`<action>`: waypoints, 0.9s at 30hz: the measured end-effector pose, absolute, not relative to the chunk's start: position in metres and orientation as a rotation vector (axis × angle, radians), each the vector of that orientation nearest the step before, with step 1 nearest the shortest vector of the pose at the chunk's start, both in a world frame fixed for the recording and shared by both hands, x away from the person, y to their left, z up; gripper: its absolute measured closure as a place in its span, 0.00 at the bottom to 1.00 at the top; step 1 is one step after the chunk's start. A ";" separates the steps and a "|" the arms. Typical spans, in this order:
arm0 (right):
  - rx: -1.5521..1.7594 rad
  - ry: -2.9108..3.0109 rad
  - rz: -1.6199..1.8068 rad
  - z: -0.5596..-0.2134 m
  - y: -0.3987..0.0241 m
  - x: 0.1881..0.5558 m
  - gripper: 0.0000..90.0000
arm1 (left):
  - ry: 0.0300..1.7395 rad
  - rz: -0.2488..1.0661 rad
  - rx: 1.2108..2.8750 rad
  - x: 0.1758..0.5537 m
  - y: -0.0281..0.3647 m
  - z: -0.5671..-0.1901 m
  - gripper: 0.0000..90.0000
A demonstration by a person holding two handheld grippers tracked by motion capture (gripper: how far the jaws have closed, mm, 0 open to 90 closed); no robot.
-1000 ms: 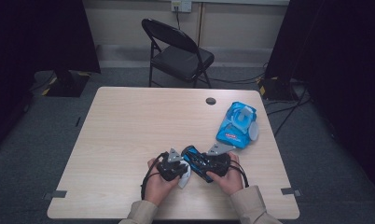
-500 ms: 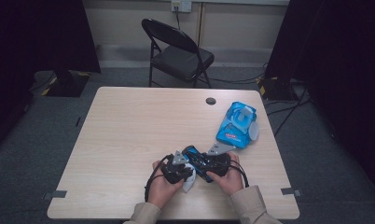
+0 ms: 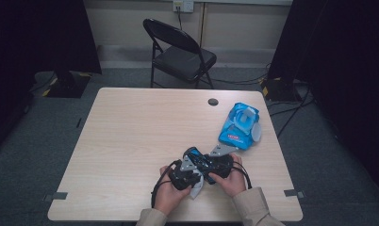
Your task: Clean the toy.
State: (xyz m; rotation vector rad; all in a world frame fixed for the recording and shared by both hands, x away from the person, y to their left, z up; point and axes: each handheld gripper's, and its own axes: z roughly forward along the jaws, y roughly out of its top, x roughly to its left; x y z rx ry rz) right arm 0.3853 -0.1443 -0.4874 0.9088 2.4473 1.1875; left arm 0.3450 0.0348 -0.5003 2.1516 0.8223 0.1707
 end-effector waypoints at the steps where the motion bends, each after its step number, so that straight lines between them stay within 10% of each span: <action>1: 0.908 2.447 1.187 -0.487 -0.144 0.385 0.53 | 0.817 0.177 2.156 0.345 0.034 -0.500 0.96; 27: 0.907 2.450 1.183 -0.487 -0.145 0.385 0.53 | 0.669 0.028 2.161 0.320 -0.006 -0.499 0.96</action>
